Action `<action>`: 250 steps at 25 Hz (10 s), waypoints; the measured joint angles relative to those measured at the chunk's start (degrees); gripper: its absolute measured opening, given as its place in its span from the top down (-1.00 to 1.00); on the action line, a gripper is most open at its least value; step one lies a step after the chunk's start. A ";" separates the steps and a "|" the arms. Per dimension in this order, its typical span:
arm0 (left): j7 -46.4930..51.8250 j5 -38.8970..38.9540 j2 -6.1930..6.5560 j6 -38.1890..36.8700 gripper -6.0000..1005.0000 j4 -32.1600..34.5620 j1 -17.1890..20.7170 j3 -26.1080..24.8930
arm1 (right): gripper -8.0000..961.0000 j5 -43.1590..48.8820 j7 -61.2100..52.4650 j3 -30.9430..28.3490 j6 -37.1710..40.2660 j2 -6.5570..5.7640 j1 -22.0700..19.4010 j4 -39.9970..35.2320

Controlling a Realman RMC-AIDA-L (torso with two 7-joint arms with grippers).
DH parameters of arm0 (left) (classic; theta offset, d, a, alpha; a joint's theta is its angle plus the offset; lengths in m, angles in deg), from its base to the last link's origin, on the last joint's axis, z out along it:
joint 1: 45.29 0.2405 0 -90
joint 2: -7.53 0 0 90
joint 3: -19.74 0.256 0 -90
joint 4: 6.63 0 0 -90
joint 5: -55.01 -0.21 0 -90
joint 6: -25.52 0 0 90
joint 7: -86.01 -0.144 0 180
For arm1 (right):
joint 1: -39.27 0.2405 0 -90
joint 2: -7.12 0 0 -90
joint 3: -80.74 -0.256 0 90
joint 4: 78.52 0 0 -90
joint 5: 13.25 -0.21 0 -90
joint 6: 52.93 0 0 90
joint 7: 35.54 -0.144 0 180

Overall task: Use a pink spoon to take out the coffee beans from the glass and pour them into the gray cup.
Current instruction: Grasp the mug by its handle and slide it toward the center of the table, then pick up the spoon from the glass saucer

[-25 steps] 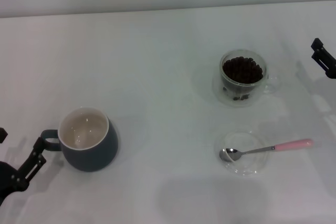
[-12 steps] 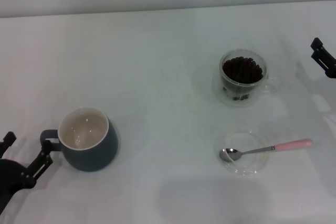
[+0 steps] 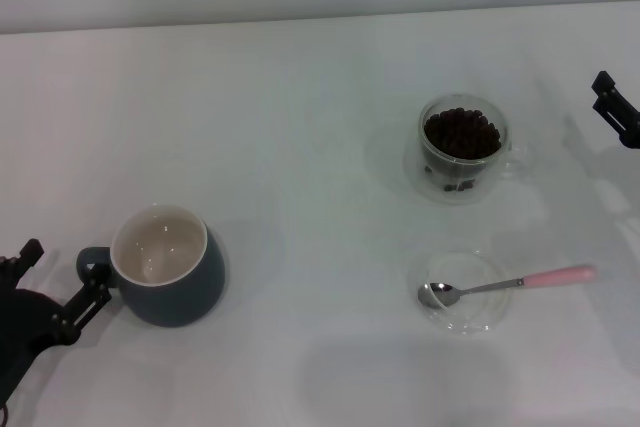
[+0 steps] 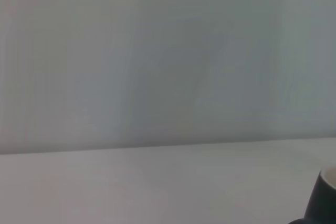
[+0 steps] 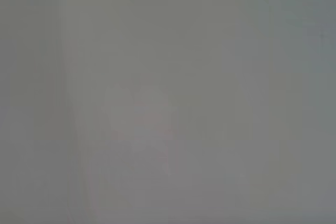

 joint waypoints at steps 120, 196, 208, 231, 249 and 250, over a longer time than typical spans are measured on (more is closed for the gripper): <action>-0.13 -4.99 0.17 -20.09 0.49 -7.68 -20.52 14.88 | -0.74 0.00 0.05 0.12 1.17 0.18 1.51 0.79; -0.70 -4.56 0.37 -7.81 -0.23 -7.69 -9.82 -3.78 | -0.69 28.07 -69.55 14.77 -18.34 -2.31 -12.60 -14.32; -0.63 -4.56 0.37 -7.74 -0.23 -7.57 -9.66 -3.78 | -0.46 28.61 -69.84 15.10 -18.42 -2.28 -12.83 -14.32; -0.61 -3.69 0.40 -7.77 -0.23 -7.44 -9.74 -3.98 | 0.07 28.57 -72.36 15.01 -16.92 -2.12 -12.69 -14.23; -0.62 -3.68 0.55 -8.30 -0.23 -6.84 -10.36 -4.64 | 0.22 28.50 -72.60 14.58 -17.57 -1.20 -13.39 -14.24; -0.61 -3.68 0.55 -8.30 -0.23 -6.84 -10.36 -4.64 | 0.27 28.40 -72.54 14.55 -17.49 -1.18 -13.24 -14.24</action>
